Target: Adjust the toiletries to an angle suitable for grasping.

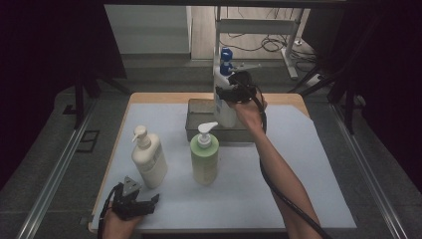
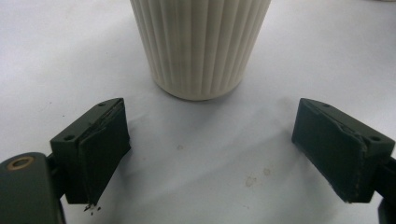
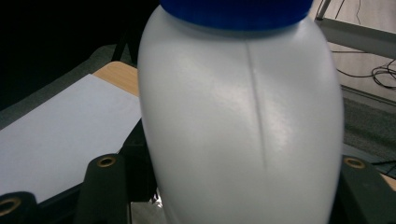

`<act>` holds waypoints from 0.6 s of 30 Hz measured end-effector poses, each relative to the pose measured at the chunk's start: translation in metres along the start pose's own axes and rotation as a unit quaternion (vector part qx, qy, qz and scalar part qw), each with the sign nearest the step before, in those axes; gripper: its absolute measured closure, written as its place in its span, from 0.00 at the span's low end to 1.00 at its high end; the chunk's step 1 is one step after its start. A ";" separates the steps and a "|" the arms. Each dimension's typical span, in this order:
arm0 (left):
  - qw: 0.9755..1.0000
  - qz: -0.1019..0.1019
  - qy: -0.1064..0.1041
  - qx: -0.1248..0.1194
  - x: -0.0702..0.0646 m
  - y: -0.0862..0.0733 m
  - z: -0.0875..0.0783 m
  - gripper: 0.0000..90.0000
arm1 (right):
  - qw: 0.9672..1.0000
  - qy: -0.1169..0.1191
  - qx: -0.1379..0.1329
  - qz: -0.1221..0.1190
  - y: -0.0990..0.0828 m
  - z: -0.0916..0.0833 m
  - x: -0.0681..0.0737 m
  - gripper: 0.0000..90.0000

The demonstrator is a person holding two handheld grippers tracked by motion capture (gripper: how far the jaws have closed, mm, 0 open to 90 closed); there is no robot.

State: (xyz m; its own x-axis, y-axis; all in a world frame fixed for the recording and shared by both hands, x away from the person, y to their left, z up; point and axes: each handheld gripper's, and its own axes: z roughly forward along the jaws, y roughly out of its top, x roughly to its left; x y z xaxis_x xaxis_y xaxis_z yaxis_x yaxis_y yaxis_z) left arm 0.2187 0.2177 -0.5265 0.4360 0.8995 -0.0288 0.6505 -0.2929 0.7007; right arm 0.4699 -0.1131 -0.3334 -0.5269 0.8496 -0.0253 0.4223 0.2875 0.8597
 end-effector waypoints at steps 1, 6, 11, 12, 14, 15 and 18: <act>1.000 0.000 -0.001 0.000 0.000 0.000 0.000 0.12 | 1.000 0.000 0.001 0.001 -0.002 0.004 0.001 0.44; 1.000 0.001 -0.001 0.001 0.000 0.000 0.000 0.12 | 1.000 0.000 0.004 -0.002 -0.007 0.012 0.003 0.44; 1.000 0.001 -0.001 0.001 0.000 0.000 0.000 0.12 | 1.000 -0.001 0.014 -0.005 -0.014 0.020 0.006 0.44; 1.000 0.002 -0.001 0.001 0.000 0.000 0.000 0.12 | 1.000 0.001 0.015 -0.004 -0.015 0.021 0.007 0.44; 1.000 0.002 -0.001 0.001 0.000 0.000 0.000 0.12 | 1.000 0.004 0.018 -0.001 -0.018 0.022 0.007 0.44; 1.000 0.001 -0.001 0.001 0.000 0.000 0.000 0.12 | 1.000 0.005 0.019 0.000 -0.019 0.022 0.007 0.44; 1.000 0.001 -0.001 0.001 0.000 0.000 0.000 0.12 | 1.000 0.008 0.023 0.000 -0.022 0.023 0.008 0.44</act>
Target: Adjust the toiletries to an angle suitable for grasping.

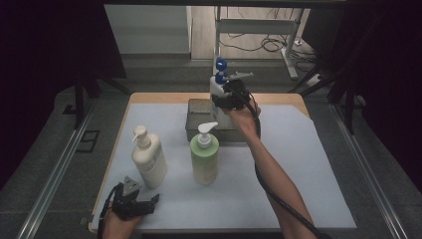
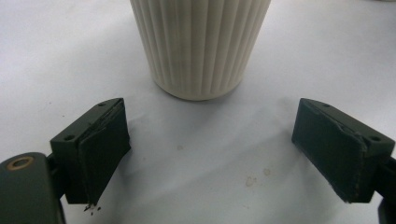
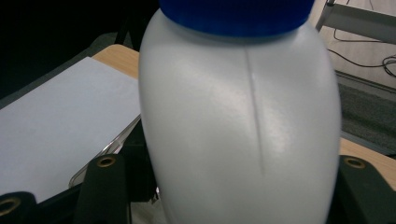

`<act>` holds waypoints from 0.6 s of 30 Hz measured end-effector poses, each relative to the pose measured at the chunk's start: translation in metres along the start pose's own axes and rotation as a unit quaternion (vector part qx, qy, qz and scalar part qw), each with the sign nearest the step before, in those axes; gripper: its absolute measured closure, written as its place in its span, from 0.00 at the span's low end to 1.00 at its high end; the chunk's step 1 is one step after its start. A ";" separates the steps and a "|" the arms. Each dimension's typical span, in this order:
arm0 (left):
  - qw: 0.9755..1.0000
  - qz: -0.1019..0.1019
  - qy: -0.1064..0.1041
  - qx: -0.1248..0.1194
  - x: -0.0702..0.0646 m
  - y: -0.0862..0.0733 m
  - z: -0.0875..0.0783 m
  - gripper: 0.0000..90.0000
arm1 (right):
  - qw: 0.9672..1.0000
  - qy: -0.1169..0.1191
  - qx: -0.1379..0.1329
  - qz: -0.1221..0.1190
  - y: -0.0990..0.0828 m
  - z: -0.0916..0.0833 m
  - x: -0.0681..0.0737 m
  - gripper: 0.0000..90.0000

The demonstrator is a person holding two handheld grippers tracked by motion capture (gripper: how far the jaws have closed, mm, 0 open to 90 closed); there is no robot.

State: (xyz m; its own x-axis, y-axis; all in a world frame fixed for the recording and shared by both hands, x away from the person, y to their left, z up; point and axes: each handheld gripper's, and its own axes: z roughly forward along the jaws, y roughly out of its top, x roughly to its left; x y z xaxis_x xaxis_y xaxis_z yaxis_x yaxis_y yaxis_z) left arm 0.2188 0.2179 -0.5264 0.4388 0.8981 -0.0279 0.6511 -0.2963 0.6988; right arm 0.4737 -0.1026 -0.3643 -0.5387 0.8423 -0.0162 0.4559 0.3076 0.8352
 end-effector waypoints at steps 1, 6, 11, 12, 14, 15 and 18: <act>1.000 0.000 0.000 0.000 0.000 0.000 0.000 0.12 | 1.000 0.001 0.002 0.000 -0.001 0.000 0.000 0.44; 1.000 0.000 0.000 0.000 0.000 0.000 0.000 0.12 | 1.000 0.005 0.012 -0.002 -0.006 0.002 0.003 0.44; 1.000 0.000 0.000 0.000 0.000 0.000 0.000 0.12 | 1.000 0.006 0.020 -0.002 -0.013 0.004 0.004 0.44; 1.000 0.000 0.000 0.000 0.000 0.000 0.000 0.12 | 1.000 0.007 0.021 -0.002 -0.014 0.005 0.004 0.44; 1.000 0.000 0.000 0.000 0.000 0.000 0.000 0.12 | 1.000 0.007 0.024 -0.002 -0.016 0.006 0.004 0.44; 1.000 0.000 0.000 0.000 0.000 0.000 0.000 0.12 | 1.000 0.007 0.027 -0.004 -0.019 0.007 0.005 0.44; 1.000 0.000 0.000 0.000 0.000 0.000 0.000 0.12 | 1.000 0.008 0.030 -0.001 -0.021 0.009 0.005 0.44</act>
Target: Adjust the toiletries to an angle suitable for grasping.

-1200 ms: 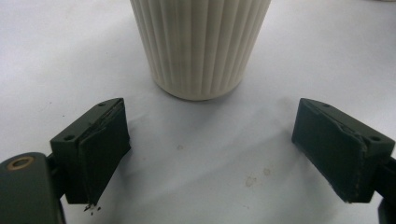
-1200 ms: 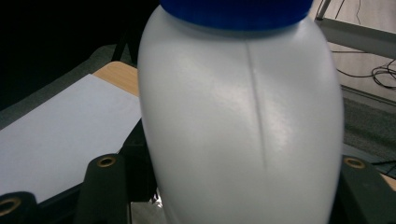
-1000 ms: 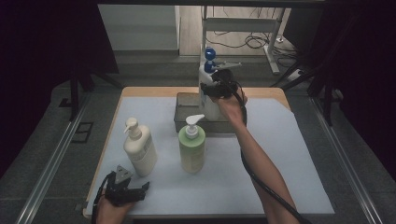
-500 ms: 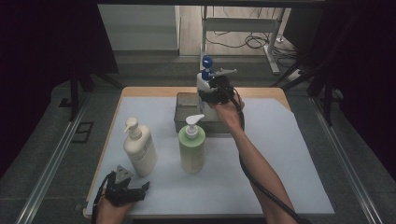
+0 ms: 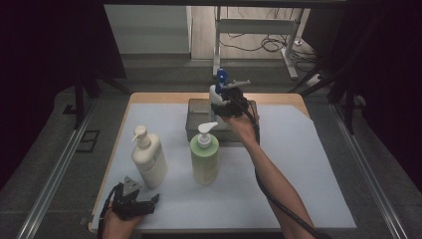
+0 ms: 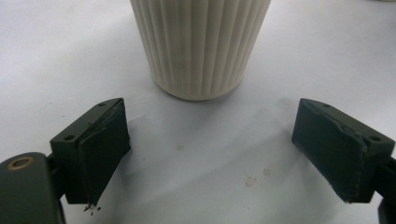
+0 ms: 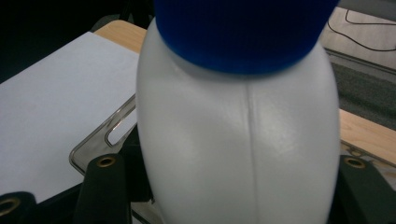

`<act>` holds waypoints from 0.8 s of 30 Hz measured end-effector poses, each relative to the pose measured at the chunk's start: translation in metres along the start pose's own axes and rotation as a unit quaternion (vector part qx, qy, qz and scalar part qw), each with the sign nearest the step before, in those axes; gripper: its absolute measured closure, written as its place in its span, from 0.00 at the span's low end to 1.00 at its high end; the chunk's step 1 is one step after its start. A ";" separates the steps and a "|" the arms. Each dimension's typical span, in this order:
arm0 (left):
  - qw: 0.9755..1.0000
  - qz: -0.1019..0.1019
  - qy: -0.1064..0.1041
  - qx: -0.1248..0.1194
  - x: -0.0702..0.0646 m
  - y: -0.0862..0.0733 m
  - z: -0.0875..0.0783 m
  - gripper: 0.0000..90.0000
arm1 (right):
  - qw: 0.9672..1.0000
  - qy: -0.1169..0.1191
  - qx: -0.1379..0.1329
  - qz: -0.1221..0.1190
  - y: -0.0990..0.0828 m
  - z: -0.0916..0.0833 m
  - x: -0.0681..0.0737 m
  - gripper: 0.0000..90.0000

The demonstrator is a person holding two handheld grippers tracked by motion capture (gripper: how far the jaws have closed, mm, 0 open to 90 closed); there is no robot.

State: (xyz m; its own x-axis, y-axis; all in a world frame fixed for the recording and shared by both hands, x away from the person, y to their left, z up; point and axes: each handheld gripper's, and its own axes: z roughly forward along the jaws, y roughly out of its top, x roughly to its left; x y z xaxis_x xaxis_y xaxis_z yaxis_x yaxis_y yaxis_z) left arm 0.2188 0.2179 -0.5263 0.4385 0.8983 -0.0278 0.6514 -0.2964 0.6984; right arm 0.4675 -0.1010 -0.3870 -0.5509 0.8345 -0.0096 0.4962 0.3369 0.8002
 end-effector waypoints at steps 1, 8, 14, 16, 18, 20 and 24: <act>1.000 0.000 0.000 0.000 0.000 0.000 0.000 0.12 | 1.000 0.000 0.001 0.001 -0.001 0.001 0.000 0.44; 1.000 0.000 0.000 0.000 0.000 0.000 0.000 0.12 | 1.000 0.001 0.004 0.000 -0.005 0.002 -0.001 0.44; 1.000 0.000 0.000 0.000 0.000 0.000 0.000 0.12 | 1.000 0.004 0.007 0.002 -0.006 -0.001 -0.001 0.43; 1.000 0.000 0.000 0.000 0.000 0.000 0.000 0.12 | 1.000 0.005 0.005 -0.001 -0.007 -0.002 -0.001 0.43; 1.000 0.000 0.000 0.000 0.000 0.000 0.000 0.12 | 1.000 0.007 0.003 0.000 -0.008 -0.002 -0.002 0.43; 1.000 0.000 0.000 0.000 0.000 0.000 0.000 0.12 | 1.000 0.007 -0.001 -0.001 -0.009 -0.002 -0.002 0.43; 1.000 0.000 0.000 0.000 0.000 0.000 0.000 0.12 | 1.000 0.012 -0.004 -0.004 -0.011 -0.001 -0.003 0.42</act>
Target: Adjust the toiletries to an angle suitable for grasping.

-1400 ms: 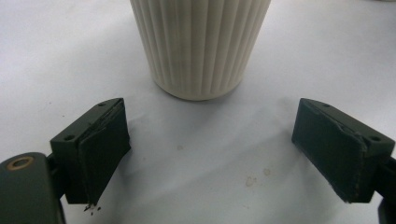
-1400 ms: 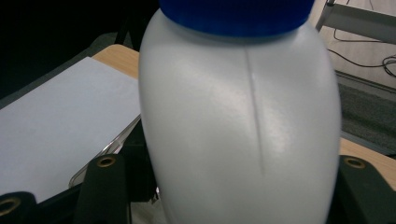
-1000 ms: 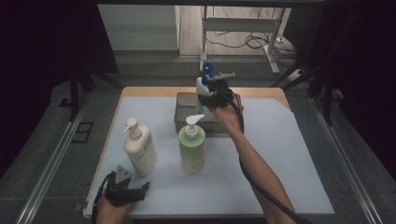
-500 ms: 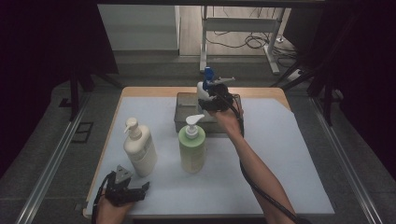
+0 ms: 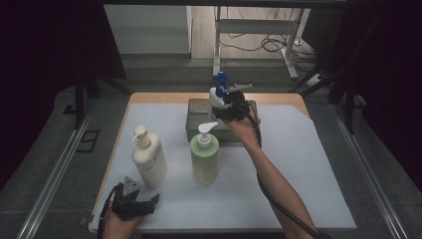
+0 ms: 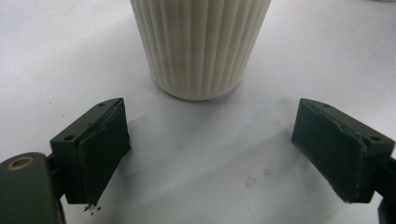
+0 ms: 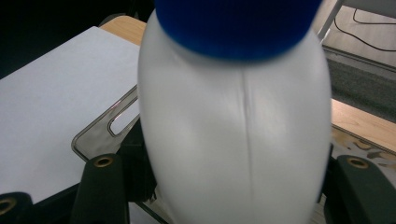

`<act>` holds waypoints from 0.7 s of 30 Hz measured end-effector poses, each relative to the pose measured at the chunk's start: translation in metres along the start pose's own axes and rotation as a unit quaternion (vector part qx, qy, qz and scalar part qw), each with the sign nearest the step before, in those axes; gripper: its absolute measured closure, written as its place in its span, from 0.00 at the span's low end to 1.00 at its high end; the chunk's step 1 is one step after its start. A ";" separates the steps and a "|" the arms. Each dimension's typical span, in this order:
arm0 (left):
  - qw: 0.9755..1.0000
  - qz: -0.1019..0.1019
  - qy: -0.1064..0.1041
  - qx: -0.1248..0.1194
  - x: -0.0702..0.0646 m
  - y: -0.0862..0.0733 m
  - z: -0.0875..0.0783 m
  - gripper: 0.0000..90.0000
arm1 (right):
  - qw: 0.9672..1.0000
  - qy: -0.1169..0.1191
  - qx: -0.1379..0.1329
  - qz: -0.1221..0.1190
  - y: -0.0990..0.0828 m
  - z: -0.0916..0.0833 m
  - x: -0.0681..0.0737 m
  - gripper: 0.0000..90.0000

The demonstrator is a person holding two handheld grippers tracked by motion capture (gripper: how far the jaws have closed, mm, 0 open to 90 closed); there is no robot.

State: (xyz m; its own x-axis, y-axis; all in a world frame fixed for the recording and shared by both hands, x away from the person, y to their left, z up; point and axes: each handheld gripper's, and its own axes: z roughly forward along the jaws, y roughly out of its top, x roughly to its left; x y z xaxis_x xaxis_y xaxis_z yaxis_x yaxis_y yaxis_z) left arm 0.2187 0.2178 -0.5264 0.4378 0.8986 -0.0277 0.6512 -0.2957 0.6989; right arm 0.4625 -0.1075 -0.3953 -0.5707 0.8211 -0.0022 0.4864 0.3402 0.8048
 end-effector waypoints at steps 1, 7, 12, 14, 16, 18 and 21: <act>1.000 0.000 0.000 0.000 0.000 0.000 0.000 0.12 | 1.000 0.000 0.000 -0.002 -0.001 0.000 0.000 0.42; 1.000 0.000 0.000 0.000 0.000 0.000 0.000 0.12 | 1.000 0.014 -0.002 0.001 -0.006 -0.005 -0.006 0.42; 1.000 -0.001 0.000 0.000 0.000 0.000 0.000 0.12 | 1.000 0.020 -0.006 -0.005 -0.011 -0.011 -0.007 0.42; 1.000 -0.001 0.000 0.000 0.000 0.000 0.000 0.12 | 1.000 0.024 -0.004 -0.003 -0.014 -0.014 -0.008 0.43; 1.000 0.000 0.000 0.000 0.000 0.000 0.000 0.12 | 1.000 0.026 -0.002 -0.001 -0.017 -0.015 -0.009 0.44; 1.000 0.000 0.000 0.000 0.000 0.000 0.000 0.12 | 1.000 0.031 -0.001 0.002 -0.021 -0.016 -0.011 0.45; 1.000 -0.001 0.000 0.000 0.000 0.000 0.000 0.12 | 0.999 0.038 0.002 0.009 -0.028 -0.018 -0.013 0.47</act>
State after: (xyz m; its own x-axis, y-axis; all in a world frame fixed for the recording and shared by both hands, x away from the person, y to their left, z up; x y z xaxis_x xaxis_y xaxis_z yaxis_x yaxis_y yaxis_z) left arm 0.2187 0.2178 -0.5265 0.4370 0.8990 -0.0283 0.6511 -0.2945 0.6995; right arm 0.4444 -0.1362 -0.4072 -0.6097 0.7905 0.0577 0.4995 0.3266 0.8024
